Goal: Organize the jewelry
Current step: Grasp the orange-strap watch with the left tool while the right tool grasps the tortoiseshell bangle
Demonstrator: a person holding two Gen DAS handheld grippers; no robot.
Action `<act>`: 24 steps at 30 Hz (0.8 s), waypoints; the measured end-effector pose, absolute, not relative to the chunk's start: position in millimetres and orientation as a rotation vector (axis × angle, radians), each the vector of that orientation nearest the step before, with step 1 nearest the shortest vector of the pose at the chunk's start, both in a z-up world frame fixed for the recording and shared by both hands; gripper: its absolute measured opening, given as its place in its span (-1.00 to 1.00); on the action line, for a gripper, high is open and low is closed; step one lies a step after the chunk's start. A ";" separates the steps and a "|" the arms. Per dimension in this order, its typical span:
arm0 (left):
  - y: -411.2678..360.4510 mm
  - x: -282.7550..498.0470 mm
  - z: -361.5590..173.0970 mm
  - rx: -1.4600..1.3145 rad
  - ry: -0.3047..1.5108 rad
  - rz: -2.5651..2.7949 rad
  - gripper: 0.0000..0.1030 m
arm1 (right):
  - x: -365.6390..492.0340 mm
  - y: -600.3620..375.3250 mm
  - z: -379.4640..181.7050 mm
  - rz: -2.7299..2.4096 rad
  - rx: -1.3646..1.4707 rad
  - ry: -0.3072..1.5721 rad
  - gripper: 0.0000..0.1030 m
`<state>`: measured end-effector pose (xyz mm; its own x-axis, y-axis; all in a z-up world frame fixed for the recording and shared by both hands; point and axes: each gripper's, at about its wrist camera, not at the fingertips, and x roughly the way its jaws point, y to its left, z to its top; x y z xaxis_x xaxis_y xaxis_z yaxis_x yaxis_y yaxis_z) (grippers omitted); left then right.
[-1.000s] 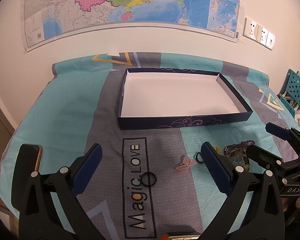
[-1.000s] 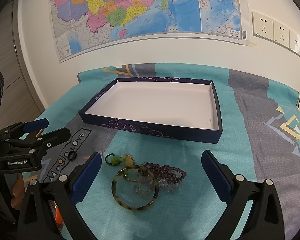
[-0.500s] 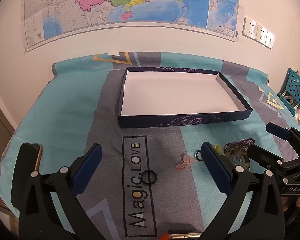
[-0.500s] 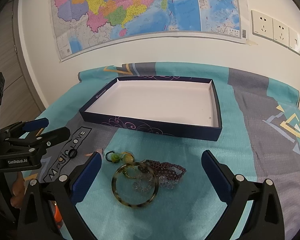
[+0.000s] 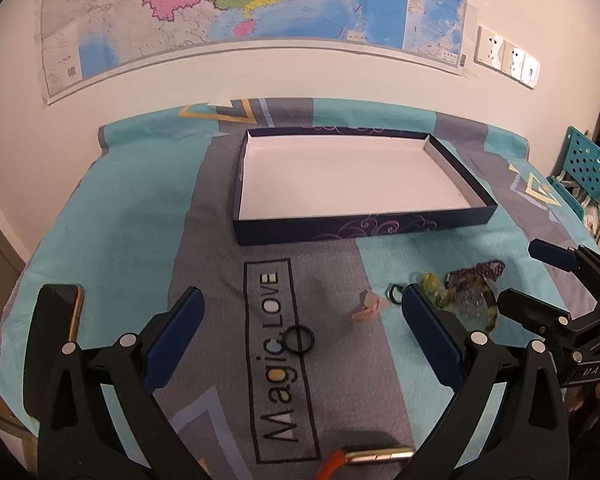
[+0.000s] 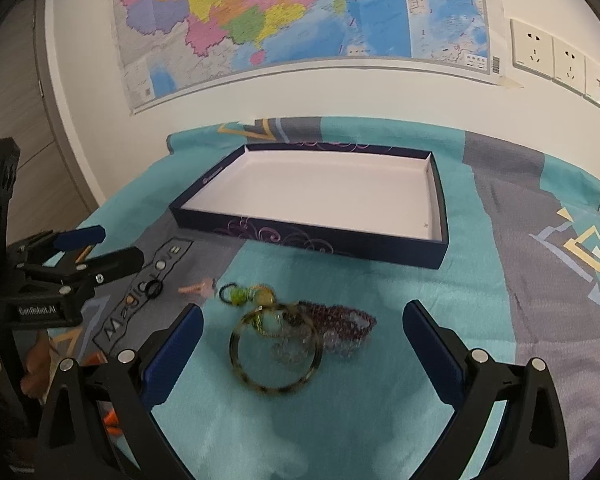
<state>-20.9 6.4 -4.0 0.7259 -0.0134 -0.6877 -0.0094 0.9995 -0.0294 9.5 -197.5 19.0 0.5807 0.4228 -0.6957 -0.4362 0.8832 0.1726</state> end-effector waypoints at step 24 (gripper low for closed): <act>-0.4 -88.0 -37.3 0.066 0.900 -0.354 0.46 | 12.0 -212.7 -11.5 0.600 0.127 0.999 -0.35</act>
